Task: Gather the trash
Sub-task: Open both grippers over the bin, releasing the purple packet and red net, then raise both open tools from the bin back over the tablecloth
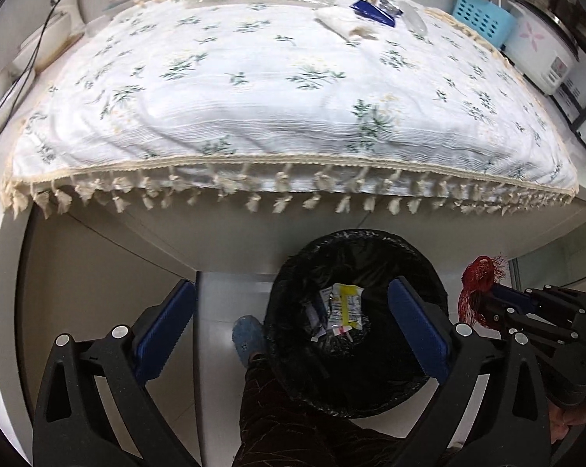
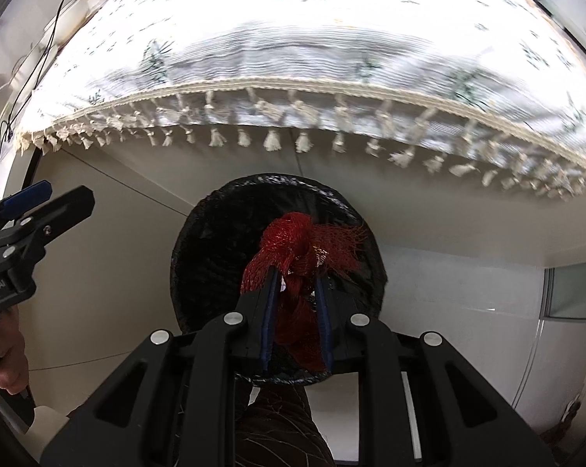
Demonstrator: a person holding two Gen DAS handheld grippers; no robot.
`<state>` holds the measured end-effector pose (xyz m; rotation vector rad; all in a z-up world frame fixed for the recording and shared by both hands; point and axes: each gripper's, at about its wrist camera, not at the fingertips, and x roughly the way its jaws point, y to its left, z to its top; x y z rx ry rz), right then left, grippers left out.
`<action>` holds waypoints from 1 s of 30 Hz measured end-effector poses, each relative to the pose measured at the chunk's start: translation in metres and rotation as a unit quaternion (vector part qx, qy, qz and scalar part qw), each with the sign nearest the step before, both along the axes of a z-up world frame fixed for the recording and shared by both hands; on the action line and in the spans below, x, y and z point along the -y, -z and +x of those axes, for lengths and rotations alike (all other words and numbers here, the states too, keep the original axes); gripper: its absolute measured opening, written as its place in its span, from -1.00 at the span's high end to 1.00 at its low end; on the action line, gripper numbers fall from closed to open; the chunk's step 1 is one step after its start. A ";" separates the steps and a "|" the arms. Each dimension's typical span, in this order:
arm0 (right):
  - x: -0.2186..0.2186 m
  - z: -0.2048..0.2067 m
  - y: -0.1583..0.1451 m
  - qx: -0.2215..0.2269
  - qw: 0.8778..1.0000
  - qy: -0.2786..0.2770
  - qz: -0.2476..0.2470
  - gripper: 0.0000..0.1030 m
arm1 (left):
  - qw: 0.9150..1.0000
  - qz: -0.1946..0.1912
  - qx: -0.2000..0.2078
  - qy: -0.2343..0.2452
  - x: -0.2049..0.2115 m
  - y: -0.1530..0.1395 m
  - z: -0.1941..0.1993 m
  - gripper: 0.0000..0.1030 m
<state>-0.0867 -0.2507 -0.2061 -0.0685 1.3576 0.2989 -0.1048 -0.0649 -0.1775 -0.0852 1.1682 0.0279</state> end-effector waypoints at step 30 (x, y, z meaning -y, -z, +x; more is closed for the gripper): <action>0.006 0.021 -0.051 0.058 0.998 0.024 0.000 -0.80 | 1.000 -0.018 0.009 -0.020 -0.019 -0.023 0.012 -0.88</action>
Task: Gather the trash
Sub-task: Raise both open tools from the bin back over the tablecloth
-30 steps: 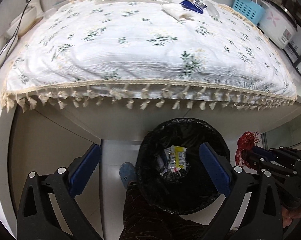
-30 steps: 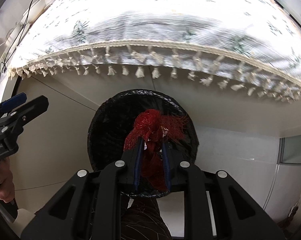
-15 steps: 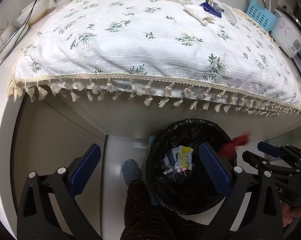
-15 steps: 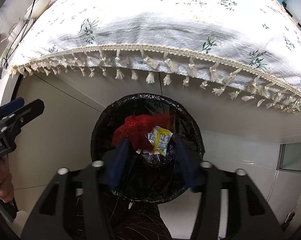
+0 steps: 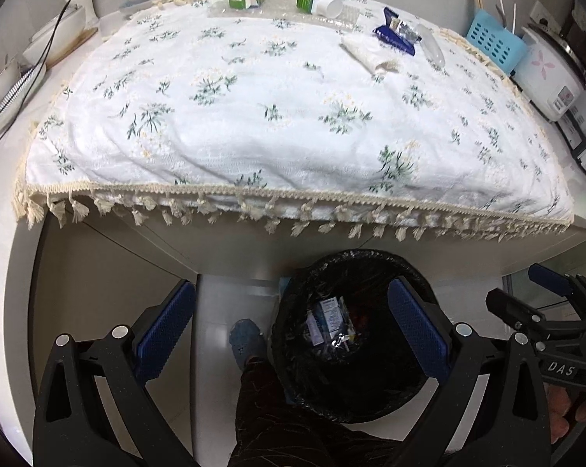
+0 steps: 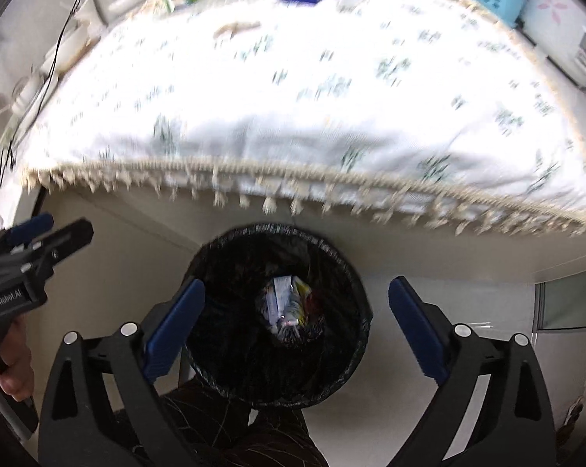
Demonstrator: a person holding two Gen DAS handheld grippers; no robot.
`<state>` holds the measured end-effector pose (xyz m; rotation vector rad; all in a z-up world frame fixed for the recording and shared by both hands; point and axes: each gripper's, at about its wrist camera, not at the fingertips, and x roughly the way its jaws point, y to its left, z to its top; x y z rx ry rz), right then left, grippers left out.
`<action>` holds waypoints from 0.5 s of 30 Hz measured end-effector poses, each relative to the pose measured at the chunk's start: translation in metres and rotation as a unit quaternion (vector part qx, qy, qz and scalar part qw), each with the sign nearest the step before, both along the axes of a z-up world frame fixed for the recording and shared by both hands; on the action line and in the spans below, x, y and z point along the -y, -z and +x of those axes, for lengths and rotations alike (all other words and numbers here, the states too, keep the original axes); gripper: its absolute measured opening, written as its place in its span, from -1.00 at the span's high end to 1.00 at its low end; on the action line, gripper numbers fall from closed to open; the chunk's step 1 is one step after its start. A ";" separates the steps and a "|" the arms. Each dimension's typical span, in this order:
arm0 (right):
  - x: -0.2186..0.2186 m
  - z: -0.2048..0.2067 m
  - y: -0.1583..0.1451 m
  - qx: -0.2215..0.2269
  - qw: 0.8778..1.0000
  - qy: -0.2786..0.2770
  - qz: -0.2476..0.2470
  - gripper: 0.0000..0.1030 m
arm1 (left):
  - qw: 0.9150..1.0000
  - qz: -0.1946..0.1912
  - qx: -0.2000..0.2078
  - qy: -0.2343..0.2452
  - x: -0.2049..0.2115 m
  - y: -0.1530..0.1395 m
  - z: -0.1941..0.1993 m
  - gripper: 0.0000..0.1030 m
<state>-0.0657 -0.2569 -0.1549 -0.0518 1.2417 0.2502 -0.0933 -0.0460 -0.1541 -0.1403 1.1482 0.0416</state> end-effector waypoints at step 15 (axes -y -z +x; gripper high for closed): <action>0.015 0.045 -0.081 0.075 0.996 0.041 0.003 -0.85 | 0.999 -0.002 0.041 0.003 -0.005 -0.069 0.040 -0.88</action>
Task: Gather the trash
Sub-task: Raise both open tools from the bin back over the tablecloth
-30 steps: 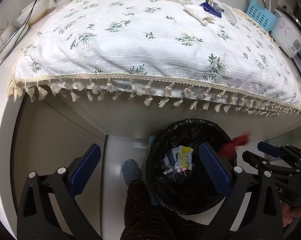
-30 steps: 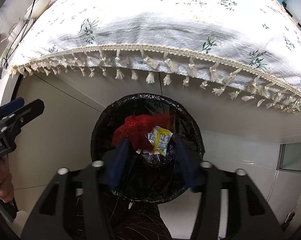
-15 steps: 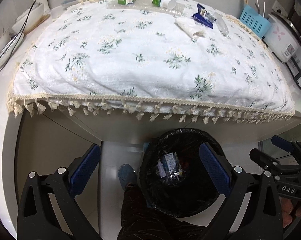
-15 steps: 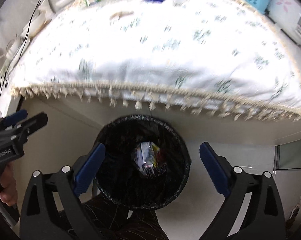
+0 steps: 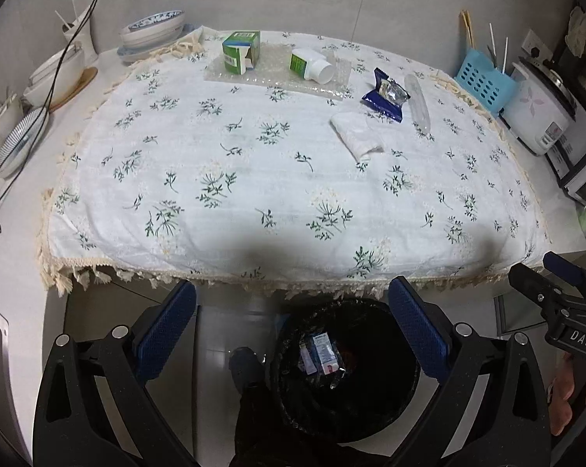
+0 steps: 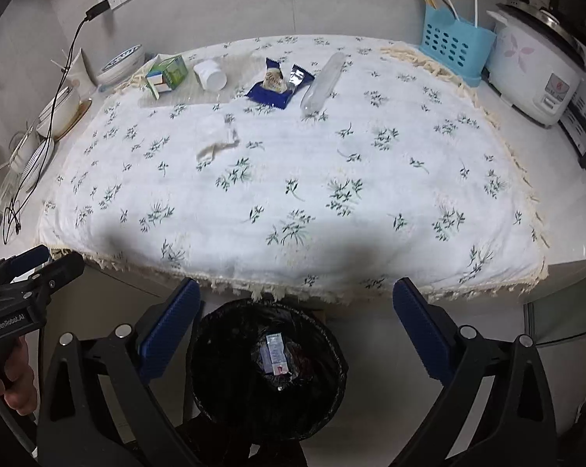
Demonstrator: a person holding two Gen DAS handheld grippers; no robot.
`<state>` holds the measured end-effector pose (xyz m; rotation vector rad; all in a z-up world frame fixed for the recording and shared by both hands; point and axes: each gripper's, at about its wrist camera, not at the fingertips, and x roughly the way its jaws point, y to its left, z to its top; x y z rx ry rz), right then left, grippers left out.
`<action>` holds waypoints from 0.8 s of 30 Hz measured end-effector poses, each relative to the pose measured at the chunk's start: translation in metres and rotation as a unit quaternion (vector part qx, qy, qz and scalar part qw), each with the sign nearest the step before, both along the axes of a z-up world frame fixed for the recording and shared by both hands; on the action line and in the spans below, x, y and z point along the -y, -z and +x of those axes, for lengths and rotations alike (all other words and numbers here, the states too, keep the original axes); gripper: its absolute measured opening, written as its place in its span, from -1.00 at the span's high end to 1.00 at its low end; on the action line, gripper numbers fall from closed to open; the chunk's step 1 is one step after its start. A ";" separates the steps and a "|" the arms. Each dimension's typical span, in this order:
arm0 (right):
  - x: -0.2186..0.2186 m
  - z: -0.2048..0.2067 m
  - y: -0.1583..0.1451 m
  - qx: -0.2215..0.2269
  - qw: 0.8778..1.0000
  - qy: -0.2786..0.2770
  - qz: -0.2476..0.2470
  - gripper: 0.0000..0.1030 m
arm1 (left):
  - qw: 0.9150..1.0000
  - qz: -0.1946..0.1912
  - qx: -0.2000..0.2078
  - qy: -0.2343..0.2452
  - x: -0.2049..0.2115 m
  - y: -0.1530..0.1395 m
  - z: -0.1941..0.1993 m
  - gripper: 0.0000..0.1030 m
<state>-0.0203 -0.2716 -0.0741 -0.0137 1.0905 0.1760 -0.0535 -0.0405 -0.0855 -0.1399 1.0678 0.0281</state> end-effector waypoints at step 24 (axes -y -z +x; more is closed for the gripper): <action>-0.002 0.097 -0.063 0.060 0.997 0.028 -0.024 -0.85 | 0.999 0.011 0.044 0.008 -0.032 -0.060 0.094 -0.88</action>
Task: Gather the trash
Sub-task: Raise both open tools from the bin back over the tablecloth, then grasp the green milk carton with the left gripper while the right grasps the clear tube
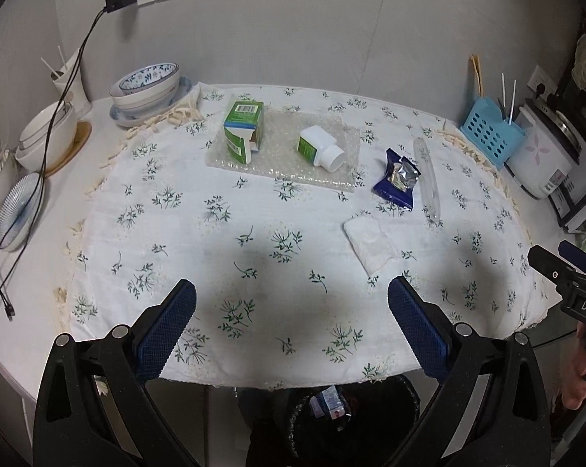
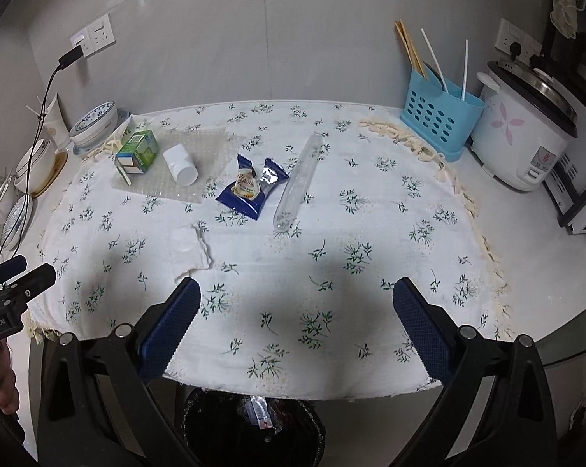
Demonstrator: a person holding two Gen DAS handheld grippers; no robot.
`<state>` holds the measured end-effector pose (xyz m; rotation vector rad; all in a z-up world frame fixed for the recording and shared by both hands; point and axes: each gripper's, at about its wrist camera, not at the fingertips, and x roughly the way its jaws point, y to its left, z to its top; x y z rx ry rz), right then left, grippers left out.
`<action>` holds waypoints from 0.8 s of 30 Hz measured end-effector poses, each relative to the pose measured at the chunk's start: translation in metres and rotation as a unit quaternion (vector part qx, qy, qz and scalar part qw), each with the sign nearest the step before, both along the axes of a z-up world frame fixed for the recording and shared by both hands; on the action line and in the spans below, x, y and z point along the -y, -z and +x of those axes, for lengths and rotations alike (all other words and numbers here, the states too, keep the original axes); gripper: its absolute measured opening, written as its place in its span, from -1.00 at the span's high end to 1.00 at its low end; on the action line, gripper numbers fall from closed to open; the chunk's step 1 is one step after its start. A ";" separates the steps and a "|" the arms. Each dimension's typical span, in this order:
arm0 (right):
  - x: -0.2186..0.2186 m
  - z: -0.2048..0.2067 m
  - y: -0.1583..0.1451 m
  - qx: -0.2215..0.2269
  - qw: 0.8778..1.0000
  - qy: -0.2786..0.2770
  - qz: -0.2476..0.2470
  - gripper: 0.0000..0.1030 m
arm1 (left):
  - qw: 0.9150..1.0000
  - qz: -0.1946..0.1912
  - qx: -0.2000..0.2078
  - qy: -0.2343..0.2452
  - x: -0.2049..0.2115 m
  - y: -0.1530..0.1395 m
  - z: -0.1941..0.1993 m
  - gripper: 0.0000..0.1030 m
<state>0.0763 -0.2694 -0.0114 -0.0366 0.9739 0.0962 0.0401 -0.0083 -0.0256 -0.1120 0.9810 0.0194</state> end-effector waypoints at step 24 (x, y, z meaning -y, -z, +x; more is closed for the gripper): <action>-0.011 0.133 0.016 -0.036 0.998 0.044 -0.003 -0.85 | 1.000 0.009 -0.022 -0.009 -0.067 0.009 0.158 -0.86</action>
